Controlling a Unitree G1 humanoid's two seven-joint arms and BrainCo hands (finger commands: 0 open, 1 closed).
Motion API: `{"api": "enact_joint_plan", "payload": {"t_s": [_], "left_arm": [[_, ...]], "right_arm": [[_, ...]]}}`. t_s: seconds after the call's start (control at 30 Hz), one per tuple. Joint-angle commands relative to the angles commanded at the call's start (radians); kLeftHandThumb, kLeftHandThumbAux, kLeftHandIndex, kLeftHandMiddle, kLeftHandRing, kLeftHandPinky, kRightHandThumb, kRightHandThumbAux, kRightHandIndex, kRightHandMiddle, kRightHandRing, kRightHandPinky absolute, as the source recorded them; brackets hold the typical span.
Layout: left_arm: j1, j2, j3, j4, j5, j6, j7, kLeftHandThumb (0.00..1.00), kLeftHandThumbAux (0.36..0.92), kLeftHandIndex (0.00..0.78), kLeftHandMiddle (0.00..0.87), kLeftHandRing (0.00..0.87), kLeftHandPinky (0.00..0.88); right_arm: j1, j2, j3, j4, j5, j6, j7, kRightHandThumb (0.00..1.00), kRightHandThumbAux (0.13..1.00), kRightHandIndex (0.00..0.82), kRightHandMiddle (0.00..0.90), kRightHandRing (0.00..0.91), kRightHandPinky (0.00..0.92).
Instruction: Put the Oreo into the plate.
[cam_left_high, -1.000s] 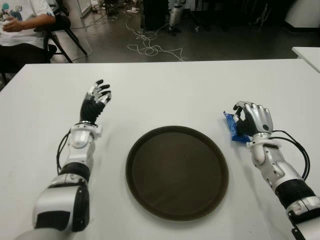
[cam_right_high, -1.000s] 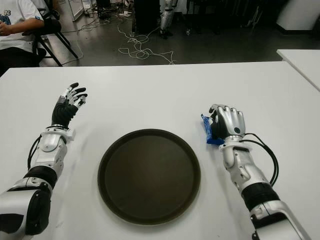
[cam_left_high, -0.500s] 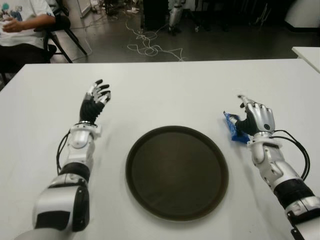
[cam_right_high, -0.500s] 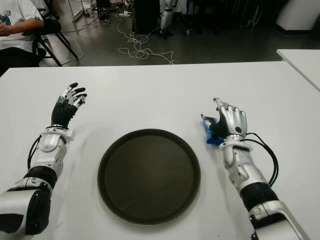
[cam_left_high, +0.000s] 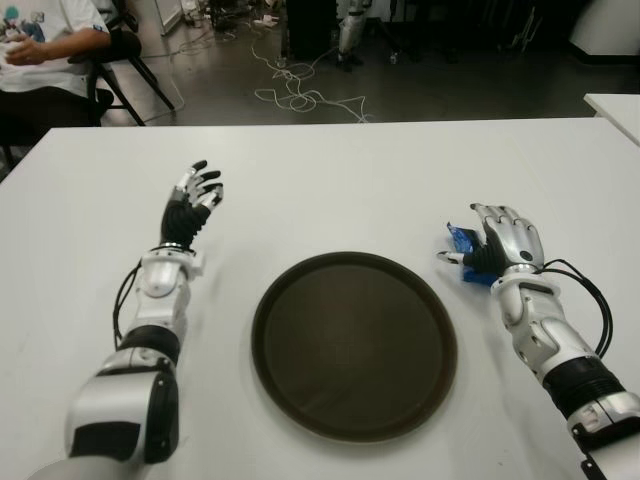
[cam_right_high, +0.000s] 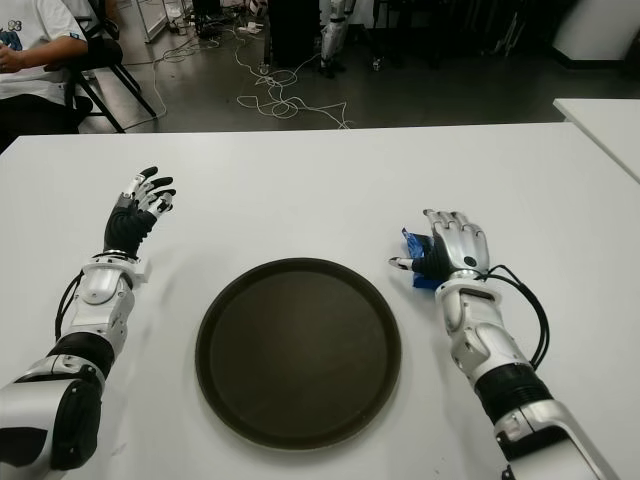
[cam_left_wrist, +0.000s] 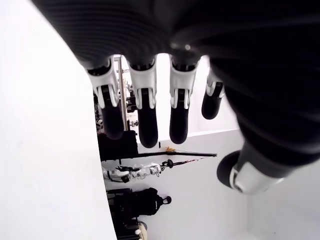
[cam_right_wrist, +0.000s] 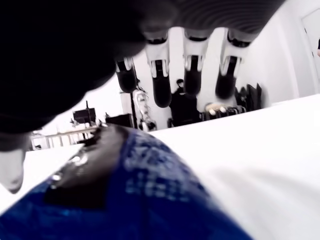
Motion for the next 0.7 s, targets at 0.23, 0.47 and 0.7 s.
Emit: {"api": "enact_joint_plan", "payload": {"t_s": [0.23,0.47,0.7], "left_arm": [[-0.001,0.001,0.001,0.001,-0.005,0.005,-0.009,0.324,0.597,0.114,0.212,0.200,0.199],[-0.001,0.001,0.001,0.000,-0.005,0.003,-0.009,0.333,0.604,0.116,0.212,0.200,0.201],[-0.003,0.000,0.001,0.001,-0.004,0.005,-0.002,0.334,0.620,0.124,0.217,0.203,0.207]], "right_arm": [[-0.002,0.007,-0.001,-0.005,0.002,0.031,0.013,0.016,0.451,0.000,0.000,0.000,0.000],[0.000,0.010,0.000,-0.012,0.002,0.045,0.012,0.021,0.442,0.000,0.000,0.000,0.000],[0.012,0.006,0.014,-0.043,-0.008,0.052,0.023,0.019,0.431,0.000,0.000,0.000,0.000]]}}
